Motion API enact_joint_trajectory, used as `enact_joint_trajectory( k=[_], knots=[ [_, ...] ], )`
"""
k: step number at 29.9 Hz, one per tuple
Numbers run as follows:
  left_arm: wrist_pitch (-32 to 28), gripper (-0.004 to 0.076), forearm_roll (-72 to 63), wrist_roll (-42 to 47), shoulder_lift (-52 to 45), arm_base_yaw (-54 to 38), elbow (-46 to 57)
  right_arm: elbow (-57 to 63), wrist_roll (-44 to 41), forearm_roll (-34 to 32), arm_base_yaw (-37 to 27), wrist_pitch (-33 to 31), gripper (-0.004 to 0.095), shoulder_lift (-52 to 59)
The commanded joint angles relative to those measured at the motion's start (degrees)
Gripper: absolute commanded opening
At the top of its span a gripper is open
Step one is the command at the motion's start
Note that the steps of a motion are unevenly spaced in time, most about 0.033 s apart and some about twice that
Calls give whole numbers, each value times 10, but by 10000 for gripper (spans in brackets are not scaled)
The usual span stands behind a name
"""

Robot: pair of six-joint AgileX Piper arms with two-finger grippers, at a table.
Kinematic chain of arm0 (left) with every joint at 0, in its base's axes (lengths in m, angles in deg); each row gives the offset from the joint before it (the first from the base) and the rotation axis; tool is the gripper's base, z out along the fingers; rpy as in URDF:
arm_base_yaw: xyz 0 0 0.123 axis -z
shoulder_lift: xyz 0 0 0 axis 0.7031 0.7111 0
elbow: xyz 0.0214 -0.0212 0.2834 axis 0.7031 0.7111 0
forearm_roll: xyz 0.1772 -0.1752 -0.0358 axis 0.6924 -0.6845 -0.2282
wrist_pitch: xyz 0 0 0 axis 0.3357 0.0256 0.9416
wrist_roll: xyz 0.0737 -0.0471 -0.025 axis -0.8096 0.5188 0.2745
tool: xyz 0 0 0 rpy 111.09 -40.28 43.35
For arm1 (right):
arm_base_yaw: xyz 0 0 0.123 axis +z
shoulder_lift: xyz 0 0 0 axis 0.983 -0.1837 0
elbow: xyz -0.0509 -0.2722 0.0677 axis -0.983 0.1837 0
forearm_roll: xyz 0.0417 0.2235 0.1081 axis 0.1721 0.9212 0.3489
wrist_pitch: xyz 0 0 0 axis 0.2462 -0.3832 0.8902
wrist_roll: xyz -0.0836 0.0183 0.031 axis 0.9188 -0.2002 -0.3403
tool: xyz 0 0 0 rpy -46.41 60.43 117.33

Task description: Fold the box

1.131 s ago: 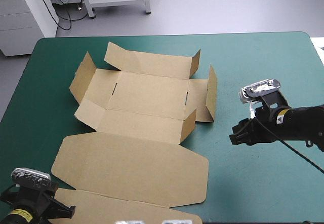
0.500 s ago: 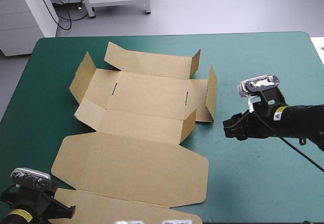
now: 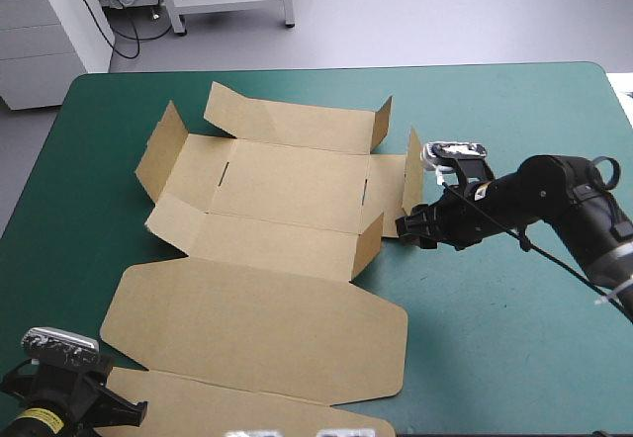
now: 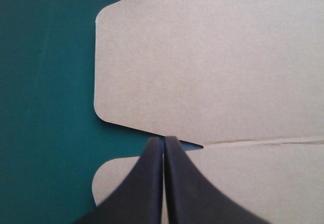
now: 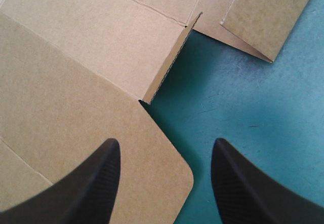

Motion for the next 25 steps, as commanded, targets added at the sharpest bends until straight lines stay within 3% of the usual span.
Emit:
enact_joint_trajectory(
  k=[1, 17, 25],
  knots=[
    [-33, -10, -3, 3, 9, 0, -12, -15, 7, 29, -1, 32, 494, -14],
    [-33, -10, -3, 3, 9, 0, -12, -15, 29, 93, -1, 96, 494, -116],
    [-33, -10, -3, 3, 9, 0, -12, -15, 27, 98, 5, 103, 440, -151]
  ],
)
